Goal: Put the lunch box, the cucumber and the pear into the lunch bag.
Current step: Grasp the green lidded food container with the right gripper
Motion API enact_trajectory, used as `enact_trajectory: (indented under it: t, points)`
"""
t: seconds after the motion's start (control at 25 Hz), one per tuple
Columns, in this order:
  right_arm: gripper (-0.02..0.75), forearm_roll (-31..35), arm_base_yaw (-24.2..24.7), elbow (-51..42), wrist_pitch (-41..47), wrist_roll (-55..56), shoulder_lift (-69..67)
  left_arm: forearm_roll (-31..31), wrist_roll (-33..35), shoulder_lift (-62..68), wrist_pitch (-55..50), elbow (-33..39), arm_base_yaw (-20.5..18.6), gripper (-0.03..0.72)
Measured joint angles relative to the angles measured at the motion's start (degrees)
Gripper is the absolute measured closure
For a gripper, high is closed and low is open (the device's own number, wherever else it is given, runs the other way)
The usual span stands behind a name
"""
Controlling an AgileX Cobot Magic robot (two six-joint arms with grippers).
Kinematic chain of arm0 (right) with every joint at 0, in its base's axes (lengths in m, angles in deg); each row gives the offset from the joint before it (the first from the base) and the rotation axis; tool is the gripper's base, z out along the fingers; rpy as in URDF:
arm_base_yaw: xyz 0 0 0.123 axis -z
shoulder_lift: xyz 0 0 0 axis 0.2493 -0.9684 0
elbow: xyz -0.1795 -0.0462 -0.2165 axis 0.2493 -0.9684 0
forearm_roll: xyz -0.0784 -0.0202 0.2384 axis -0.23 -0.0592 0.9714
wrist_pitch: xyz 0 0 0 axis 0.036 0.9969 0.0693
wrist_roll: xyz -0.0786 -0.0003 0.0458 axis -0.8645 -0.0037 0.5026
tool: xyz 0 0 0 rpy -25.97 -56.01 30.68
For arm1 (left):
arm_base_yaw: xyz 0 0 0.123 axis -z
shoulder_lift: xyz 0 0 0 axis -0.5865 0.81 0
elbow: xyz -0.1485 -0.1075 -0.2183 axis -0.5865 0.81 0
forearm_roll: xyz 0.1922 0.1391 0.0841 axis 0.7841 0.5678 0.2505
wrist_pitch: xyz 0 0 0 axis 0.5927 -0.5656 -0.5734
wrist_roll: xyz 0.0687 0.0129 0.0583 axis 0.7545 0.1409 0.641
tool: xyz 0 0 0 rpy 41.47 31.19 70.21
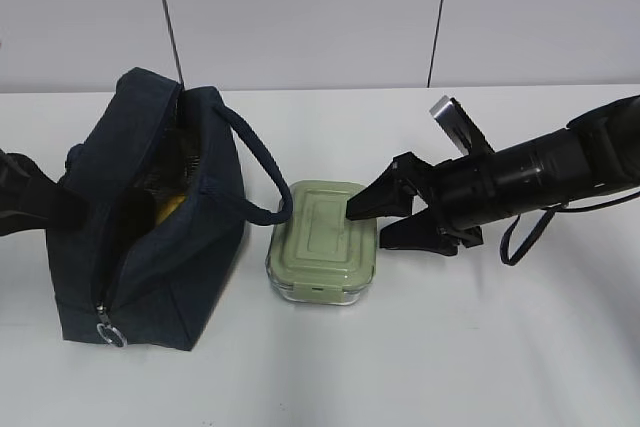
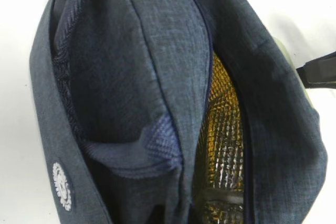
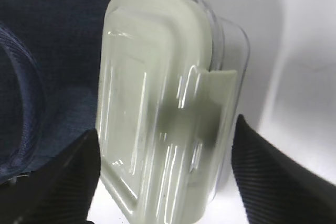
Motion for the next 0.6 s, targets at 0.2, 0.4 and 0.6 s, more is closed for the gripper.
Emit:
enact_trajectory:
  t: [0.2, 0.4, 0.6]
  points:
    - [0.134, 0.1, 0.0, 0.0, 0.0, 0.0, -0.6, 0.1, 0.0, 0.0, 0.0, 0.0, 0.0, 0.687]
    - [0.134, 1.4, -0.1, 0.0, 1.3, 0.0, -3.4, 0.2, 0.0, 0.0, 0.0, 0.0, 0.0, 0.687]
    - [0.134, 2.7, -1.0, 0.0, 1.5, -1.1, -4.2, 0.2, 0.0, 0.0, 0.0, 0.0, 0.0, 0.687]
